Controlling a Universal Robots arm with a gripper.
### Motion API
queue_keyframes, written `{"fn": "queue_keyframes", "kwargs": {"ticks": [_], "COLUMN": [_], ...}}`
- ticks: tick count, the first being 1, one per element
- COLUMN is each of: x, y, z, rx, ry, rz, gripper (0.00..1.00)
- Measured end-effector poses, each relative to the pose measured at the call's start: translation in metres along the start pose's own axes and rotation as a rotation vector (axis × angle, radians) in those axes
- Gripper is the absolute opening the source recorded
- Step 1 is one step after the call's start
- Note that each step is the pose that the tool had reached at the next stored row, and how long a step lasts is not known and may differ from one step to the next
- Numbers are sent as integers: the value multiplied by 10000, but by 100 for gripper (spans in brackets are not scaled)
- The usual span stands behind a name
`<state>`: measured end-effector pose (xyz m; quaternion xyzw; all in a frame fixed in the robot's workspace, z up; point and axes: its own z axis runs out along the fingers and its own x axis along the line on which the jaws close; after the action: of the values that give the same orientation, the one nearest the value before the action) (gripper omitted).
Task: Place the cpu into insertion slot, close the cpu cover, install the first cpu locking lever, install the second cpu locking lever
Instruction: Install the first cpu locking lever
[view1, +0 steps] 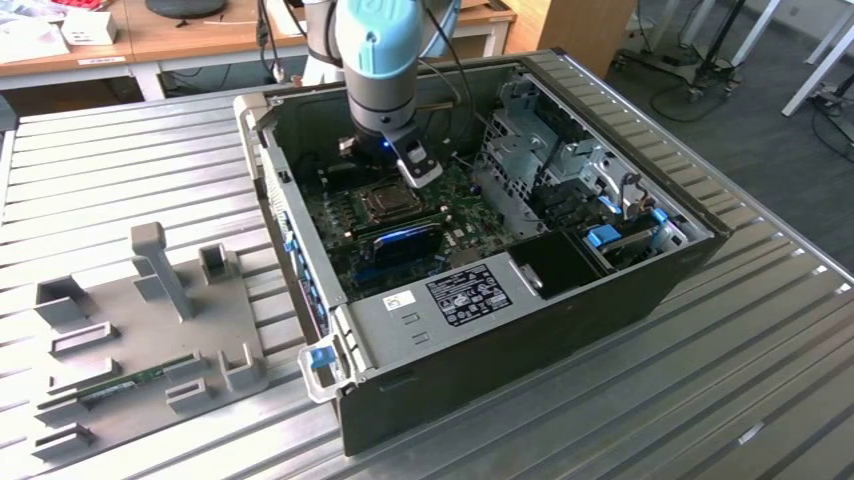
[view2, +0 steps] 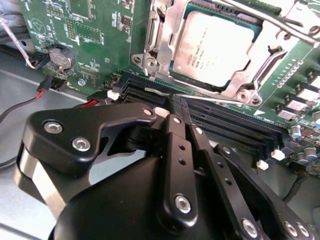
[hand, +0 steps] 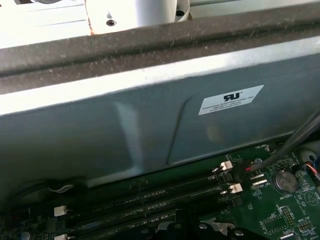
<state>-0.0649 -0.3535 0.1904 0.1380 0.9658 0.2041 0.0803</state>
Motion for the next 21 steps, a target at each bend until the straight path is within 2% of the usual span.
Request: {"fn": "queue_keyframes", "kwargs": {"ticks": [17,20,21], "x": [-5,-4,-4], "y": [-65,-70,-71], "z": [44,56,67], "rx": [44,46,24], "ry": [-7,-9,-14], "rz": [-7,-9,-10], "gripper": [10,10,10]}}
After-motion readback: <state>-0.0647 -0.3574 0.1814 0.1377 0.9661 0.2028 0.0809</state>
